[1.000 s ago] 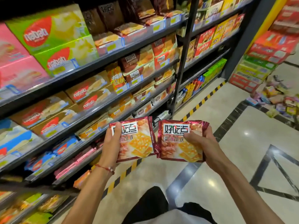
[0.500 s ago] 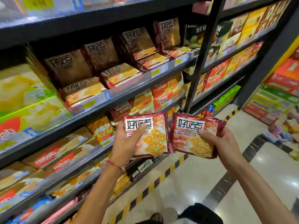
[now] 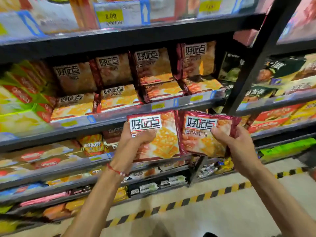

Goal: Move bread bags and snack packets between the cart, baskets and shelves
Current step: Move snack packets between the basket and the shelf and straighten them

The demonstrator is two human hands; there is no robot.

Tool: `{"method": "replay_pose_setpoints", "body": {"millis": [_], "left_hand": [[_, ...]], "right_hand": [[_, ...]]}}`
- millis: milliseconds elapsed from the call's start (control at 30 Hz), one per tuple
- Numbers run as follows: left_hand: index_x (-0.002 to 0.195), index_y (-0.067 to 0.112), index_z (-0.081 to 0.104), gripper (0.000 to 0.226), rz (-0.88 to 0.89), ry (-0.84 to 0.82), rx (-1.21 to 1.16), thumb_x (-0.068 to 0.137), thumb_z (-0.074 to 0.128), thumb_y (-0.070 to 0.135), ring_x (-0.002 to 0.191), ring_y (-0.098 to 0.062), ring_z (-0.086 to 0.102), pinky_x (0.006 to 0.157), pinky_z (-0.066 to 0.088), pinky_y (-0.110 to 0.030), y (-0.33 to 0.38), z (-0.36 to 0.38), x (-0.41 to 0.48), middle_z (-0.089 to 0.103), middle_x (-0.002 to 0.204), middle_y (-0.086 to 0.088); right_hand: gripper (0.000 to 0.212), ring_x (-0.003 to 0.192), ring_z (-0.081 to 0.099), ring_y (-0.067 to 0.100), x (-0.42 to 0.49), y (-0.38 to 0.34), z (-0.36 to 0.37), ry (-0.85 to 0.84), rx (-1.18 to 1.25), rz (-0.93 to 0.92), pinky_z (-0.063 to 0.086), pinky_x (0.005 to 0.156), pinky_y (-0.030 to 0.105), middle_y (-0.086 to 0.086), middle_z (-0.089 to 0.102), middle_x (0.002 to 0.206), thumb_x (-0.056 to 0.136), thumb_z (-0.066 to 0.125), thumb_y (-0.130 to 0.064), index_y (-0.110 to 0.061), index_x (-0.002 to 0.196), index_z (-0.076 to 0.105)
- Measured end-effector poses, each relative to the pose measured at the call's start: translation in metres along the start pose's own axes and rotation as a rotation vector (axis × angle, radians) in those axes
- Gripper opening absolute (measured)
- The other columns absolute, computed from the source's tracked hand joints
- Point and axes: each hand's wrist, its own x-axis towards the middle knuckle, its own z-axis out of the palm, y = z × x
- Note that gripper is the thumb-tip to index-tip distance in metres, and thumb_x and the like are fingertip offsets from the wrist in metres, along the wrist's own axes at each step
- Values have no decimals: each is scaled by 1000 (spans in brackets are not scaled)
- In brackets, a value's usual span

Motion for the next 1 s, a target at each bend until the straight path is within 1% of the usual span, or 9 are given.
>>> {"method": "replay_pose_setpoints", "body": {"millis": [100,200,300,367,500,667,867,967,1000], "left_hand": [[131,11,47,66,-8,101,-53,77,85,8,62,-6,67,51,50,-20,6,24,-1,74,95,-1],[128,5,58,58,55,183,-83,76,83,14,83,-9,74,65,55,-19,16,38,-3,78,104,-3],[120,9,68,52,117,250,-53,74,85,26,91,-19,75,74,60,-30,24,40,2,79,105,-4],[118,10,68,48,180,277,-12,75,86,22,93,-21,75,77,61,-34,28,38,12,79,105,-4],[120,5,65,46,279,288,31,79,84,12,93,-13,76,75,58,-22,39,42,45,79,103,1],[121,10,65,46,346,308,38,81,86,18,101,-18,75,86,61,-33,49,45,85,78,110,-1],[105,17,58,40,387,359,167,80,88,25,75,1,71,67,59,-24,56,52,119,73,91,4],[108,22,59,65,341,315,384,64,91,57,106,-17,68,91,58,-42,53,46,130,70,110,0],[110,23,55,71,336,294,468,60,92,57,116,-22,61,99,53,-42,52,44,131,64,118,-2]], "right_hand": [[43,109,75,31,29,-10,-16,-81,-11,-13,59,94,46,9,78,117,88,78,-20,-7,127,67],[39,106,76,26,46,-16,-22,-86,-7,-19,63,89,40,5,79,114,89,79,-16,-10,126,68],[38,103,77,23,56,-21,-24,-70,34,-33,64,81,30,3,80,111,88,78,-14,-9,124,68],[39,102,77,22,63,-24,-22,-72,56,-40,64,81,30,3,80,110,85,79,-16,-9,122,69],[37,101,78,22,72,-23,-17,-60,82,-69,63,80,29,4,80,110,86,78,-13,-9,122,69],[26,94,79,19,80,-26,-13,-17,101,-87,62,71,23,1,81,101,87,76,-6,-15,111,71],[37,101,78,26,85,-30,-9,-55,94,-120,64,79,32,6,80,111,86,78,-14,-9,122,70],[39,101,78,26,86,-29,-5,-44,104,-125,64,78,32,6,80,110,85,78,-15,-9,122,70],[38,101,78,26,86,-28,-4,-42,109,-122,64,77,31,6,80,110,85,78,-15,-9,122,70]]}}
